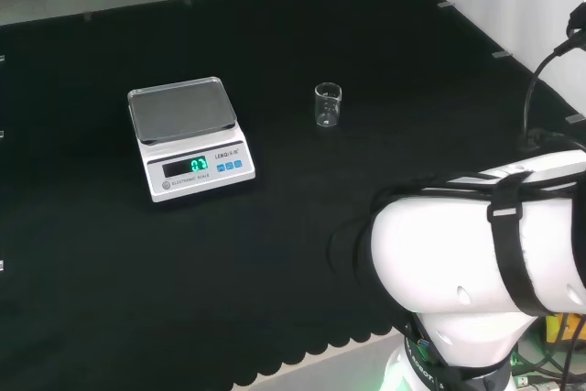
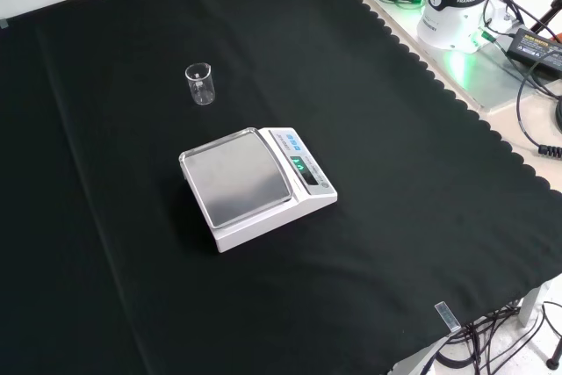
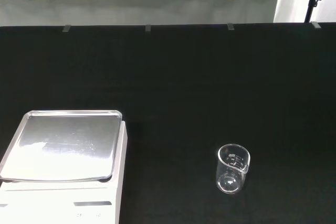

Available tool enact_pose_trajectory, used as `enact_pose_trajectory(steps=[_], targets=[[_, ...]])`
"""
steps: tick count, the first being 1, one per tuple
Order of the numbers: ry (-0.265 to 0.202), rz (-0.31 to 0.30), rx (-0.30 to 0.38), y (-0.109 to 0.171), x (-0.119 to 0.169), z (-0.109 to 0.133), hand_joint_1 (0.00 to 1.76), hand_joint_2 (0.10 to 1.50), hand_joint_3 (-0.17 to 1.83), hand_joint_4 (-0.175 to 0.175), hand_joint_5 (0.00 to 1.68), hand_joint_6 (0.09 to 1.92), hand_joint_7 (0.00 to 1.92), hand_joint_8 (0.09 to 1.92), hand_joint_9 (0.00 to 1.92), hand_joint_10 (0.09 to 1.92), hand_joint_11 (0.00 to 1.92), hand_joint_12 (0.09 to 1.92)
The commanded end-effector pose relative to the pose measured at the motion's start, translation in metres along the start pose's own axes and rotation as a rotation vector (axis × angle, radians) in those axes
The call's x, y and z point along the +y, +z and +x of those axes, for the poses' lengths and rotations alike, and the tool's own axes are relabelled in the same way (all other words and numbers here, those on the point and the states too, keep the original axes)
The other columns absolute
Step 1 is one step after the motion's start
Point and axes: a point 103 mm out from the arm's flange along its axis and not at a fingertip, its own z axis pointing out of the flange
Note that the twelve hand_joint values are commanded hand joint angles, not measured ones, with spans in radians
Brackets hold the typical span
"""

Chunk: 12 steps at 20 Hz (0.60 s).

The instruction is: Pick up the beaker.

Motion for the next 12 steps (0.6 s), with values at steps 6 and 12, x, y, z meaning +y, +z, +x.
enact_pose_trajectory(steps=[6, 12], targets=[[0.007, -0.003, 0.005, 0.001, 0.001, -0.001, 0.38, 0.71, 0.25, -0.015, 0.15, 0.09, 0.0, 0.67, 0.0, 0.66, 0.02, 1.57], [-0.006, 0.031, 0.06, 0.022, 0.021, -0.022, 0.38, 0.72, 0.22, -0.017, 0.15, 0.09, 0.0, 0.67, 0.0, 0.68, 0.02, 1.57]])
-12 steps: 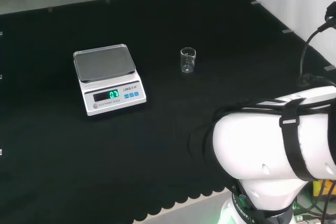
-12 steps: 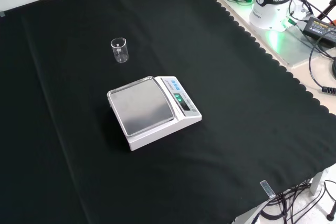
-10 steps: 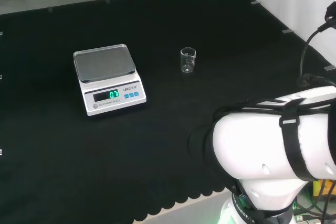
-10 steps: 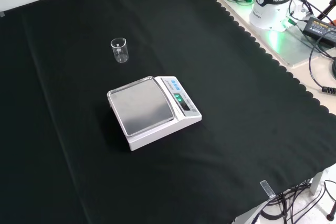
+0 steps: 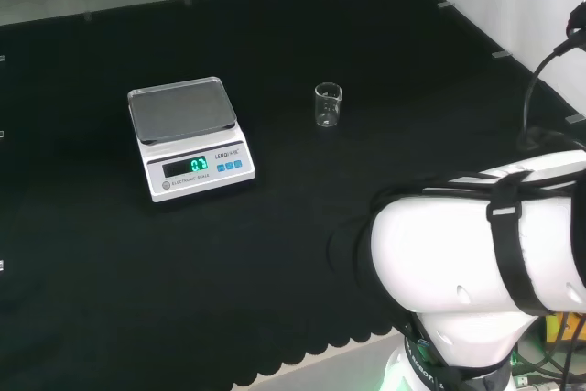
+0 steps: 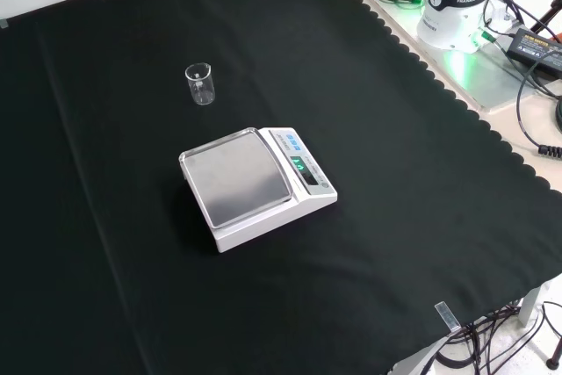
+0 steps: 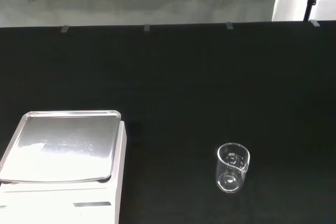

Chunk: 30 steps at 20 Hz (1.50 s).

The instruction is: Pick up the beaker.

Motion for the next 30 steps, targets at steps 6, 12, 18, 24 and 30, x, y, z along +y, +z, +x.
enact_pose_trajectory(steps=[6, 12, 18, 24, 30], targets=[[-0.049, 0.046, 0.094, 0.047, 0.052, -0.037, 0.38, 0.74, 0.18, -0.027, 0.19, 0.09, 0.0, 0.71, 0.0, 0.77, 0.04, 1.57], [-0.064, 0.08, 0.137, 0.067, 0.084, -0.052, 0.39, 0.75, 0.16, -0.032, 0.21, 0.09, 0.0, 0.74, 0.0, 0.81, 0.07, 1.57], [-0.065, 0.118, 0.142, 0.091, 0.113, -0.058, 0.39, 0.76, 0.15, -0.037, 0.22, 0.09, 0.01, 0.76, 0.0, 0.85, 0.09, 1.56], [-0.07, 0.149, 0.157, 0.124, 0.138, -0.059, 0.41, 0.77, 0.14, -0.04, 0.23, 0.09, 0.02, 0.77, 0.0, 0.87, 0.1, 1.56], [-0.053, 0.178, 0.181, 0.155, 0.161, -0.064, 0.42, 0.77, 0.14, -0.043, 0.24, 0.09, 0.04, 0.78, 0.0, 0.89, 0.1, 1.56]])
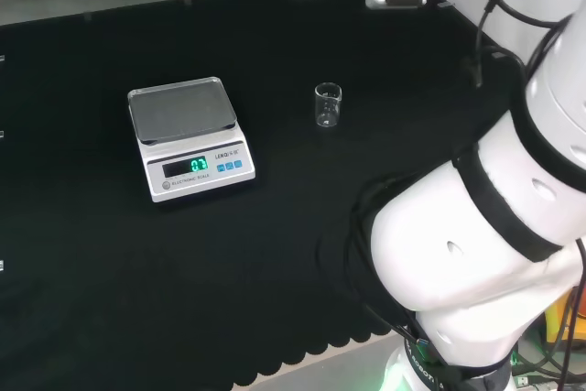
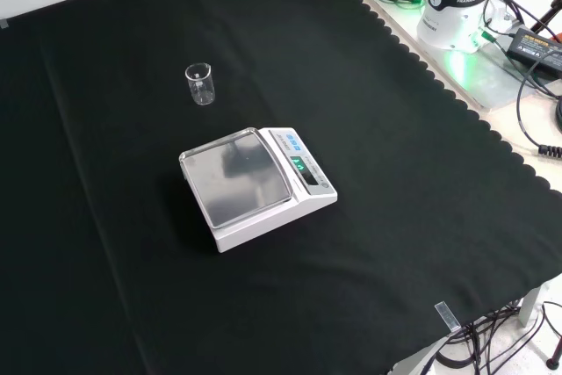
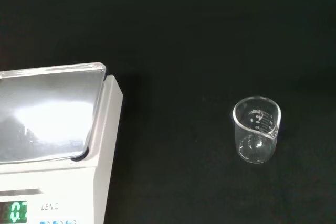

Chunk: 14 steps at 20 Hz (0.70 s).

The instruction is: Pick up the beaker.

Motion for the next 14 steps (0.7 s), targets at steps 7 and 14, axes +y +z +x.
enact_pose_trajectory(steps=[7, 14], targets=[[0.043, 0.011, 0.062, 0.046, 0.067, -0.034, 0.44, 0.78, 0.13, -0.048, 0.25, 0.09, 0.05, 0.79, 0.0, 0.92, 0.12, 1.56], [0.065, 0.039, 0.092, 0.073, 0.088, -0.05, 0.45, 0.79, 0.13, -0.051, 0.26, 0.09, 0.06, 0.79, 0.0, 0.93, 0.13, 1.55]])
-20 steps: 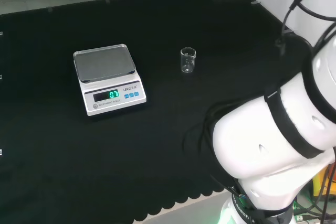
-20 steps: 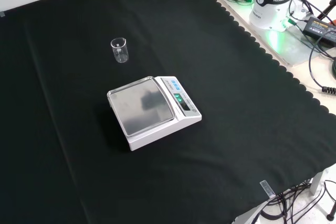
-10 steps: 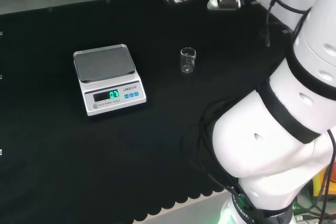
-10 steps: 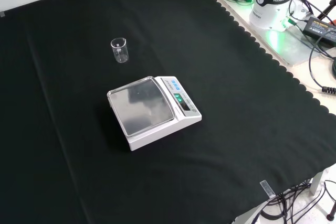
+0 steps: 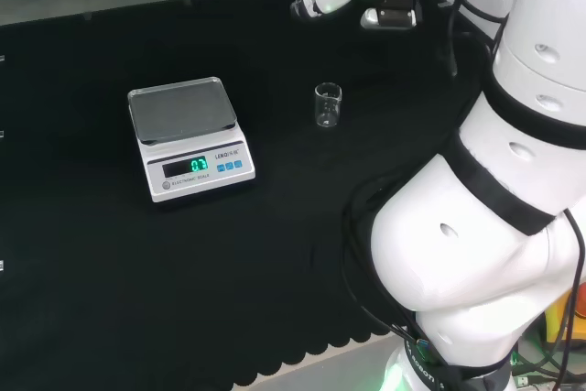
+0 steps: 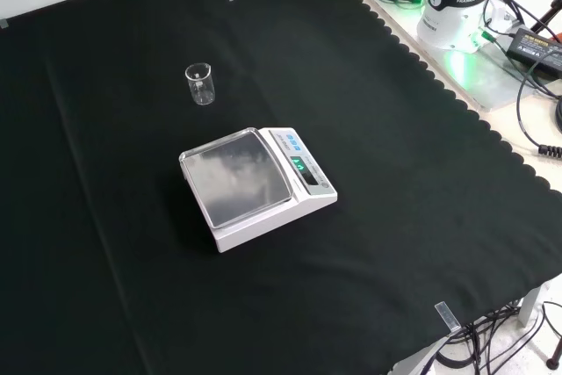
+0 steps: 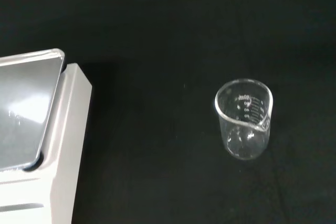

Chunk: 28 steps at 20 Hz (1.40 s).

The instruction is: Pick up the beaker.

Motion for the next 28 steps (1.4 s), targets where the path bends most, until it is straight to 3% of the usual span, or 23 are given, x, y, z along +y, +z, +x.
enact_pose_trajectory(steps=[1, 13, 28], targets=[[0.025, 0.012, 0.058, 0.034, 0.044, -0.024, 0.45, 0.79, 0.13, -0.052, 0.26, 0.09, 0.06, 0.8, 0.0, 0.94, 0.13, 1.55], [0.091, 0.042, 0.092, 0.07, 0.072, -0.054, 0.47, 0.79, 0.13, -0.059, 0.29, 0.09, 0.08, 0.81, 0.01, 0.96, 0.15, 1.54], [0.138, 0.124, 0.142, 0.11, 0.078, -0.066, 0.47, 0.79, 0.12, -0.063, 0.31, 0.09, 0.09, 0.81, 0.02, 0.97, 0.16, 1.53]])
